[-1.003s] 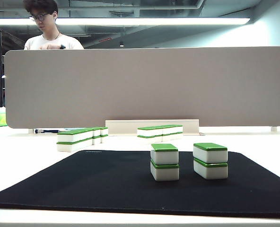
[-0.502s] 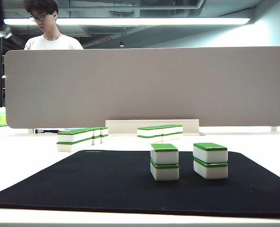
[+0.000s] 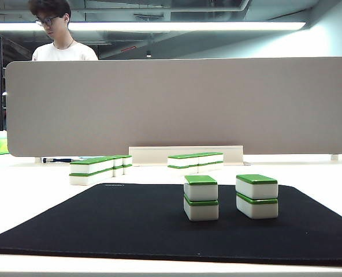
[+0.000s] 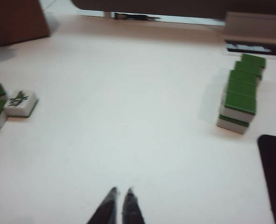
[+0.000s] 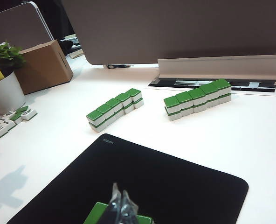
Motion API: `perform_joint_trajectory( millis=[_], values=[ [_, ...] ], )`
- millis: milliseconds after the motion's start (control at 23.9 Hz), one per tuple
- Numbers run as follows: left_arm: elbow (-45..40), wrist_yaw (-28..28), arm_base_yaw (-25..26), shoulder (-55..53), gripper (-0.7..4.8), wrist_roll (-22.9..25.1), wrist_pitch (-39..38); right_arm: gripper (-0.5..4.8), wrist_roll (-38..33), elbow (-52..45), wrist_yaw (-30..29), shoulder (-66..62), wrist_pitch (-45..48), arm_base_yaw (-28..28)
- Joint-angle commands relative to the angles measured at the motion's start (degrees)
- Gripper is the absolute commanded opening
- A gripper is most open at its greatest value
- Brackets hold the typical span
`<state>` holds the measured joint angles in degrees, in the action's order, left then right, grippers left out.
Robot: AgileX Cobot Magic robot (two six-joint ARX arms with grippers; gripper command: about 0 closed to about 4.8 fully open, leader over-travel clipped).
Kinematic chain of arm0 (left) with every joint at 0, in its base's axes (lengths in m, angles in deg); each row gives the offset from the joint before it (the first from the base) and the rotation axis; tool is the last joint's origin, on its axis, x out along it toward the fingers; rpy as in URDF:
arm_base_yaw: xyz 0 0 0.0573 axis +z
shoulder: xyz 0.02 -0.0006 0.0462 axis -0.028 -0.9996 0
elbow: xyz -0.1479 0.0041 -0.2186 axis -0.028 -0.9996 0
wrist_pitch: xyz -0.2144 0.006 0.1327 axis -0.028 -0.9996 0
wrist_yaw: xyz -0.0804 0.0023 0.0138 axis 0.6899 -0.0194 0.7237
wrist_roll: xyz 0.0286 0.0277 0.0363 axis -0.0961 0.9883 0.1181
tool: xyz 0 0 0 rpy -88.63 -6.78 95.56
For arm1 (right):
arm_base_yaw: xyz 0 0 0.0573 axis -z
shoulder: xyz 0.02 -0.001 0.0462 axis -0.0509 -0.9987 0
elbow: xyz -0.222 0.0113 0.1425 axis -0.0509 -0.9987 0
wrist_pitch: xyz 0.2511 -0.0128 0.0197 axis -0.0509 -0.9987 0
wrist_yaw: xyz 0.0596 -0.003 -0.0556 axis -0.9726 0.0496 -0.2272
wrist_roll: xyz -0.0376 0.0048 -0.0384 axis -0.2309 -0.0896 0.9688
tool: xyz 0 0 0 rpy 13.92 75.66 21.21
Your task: Take a mahjong tile from the mahjong wall and then place it on the table close to you.
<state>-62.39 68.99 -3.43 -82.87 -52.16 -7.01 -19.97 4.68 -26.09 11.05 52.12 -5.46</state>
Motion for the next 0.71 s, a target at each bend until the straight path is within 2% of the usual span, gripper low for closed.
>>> perform_joint_trajectory(
  millis=[42,334,627,711],
  values=[
    [-3.0,-0.2,1.8,3.1,0.18,-1.0,1.0,-0.01,0.2,0.3,0.0,-0.1,0.7,0.0],
    [-10.5,-0.2,4.4,12.0,0.18,-1.0,1.1,-0.01,0.2,0.3,0.0,-0.1,0.7,0.0],
    [-15.5,-0.2,4.5,17.4,0.18,-1.2,1.2,-0.01,0.2,0.3,0.0,-0.1,0.7,0.0],
    [-15.8,-0.3,4.5,18.7,0.18,-1.1,-1.4,-0.01,0.2,0.3,0.1,-0.1,0.7,0.0]
  ],
)
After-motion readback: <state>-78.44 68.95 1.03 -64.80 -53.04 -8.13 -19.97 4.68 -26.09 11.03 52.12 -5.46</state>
